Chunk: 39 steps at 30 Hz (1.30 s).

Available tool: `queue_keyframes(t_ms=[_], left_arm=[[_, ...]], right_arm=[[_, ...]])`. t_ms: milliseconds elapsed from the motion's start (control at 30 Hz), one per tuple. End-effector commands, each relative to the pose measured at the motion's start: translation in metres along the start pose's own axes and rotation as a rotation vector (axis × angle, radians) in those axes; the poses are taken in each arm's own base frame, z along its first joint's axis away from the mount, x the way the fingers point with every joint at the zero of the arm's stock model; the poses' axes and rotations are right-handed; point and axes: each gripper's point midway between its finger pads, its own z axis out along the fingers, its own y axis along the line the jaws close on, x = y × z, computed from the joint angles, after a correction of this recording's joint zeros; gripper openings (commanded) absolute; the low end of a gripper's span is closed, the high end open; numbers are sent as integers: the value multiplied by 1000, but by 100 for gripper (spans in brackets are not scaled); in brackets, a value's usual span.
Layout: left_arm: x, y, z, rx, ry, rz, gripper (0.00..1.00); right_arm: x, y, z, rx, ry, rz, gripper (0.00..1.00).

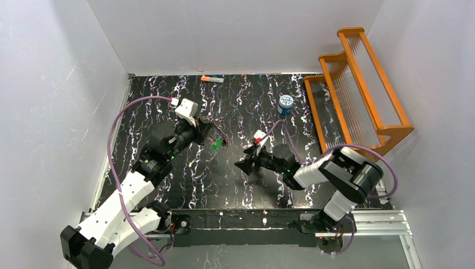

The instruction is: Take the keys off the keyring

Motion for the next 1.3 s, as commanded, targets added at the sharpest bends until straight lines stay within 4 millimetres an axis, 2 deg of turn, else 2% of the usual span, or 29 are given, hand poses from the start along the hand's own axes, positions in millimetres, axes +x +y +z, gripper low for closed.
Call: queue_keyframes(t_ms=[0, 267, 733, 833, 1000, 1267], left_arm=[[-47, -9, -9, 23, -142, -45, 0], [-52, -24, -13, 103, -153, -38, 0], [-51, -47, -9, 235, -151, -77, 0], [-50, -49, -8, 251, -150, -91, 0], [-48, -49, -6, 250, -144, -95, 0], [-47, -47, -5, 248, -141, -103, 0]], right_arm=[[-56, 5, 28, 22, -235, -70, 79], [-59, 18, 63, -80, -290, -56, 81], [-58, 23, 82, -142, -338, -45, 77], [-59, 23, 83, -143, -351, -43, 70], [-61, 26, 82, -156, -358, -48, 48], [-64, 28, 79, -166, -369, -50, 24]])
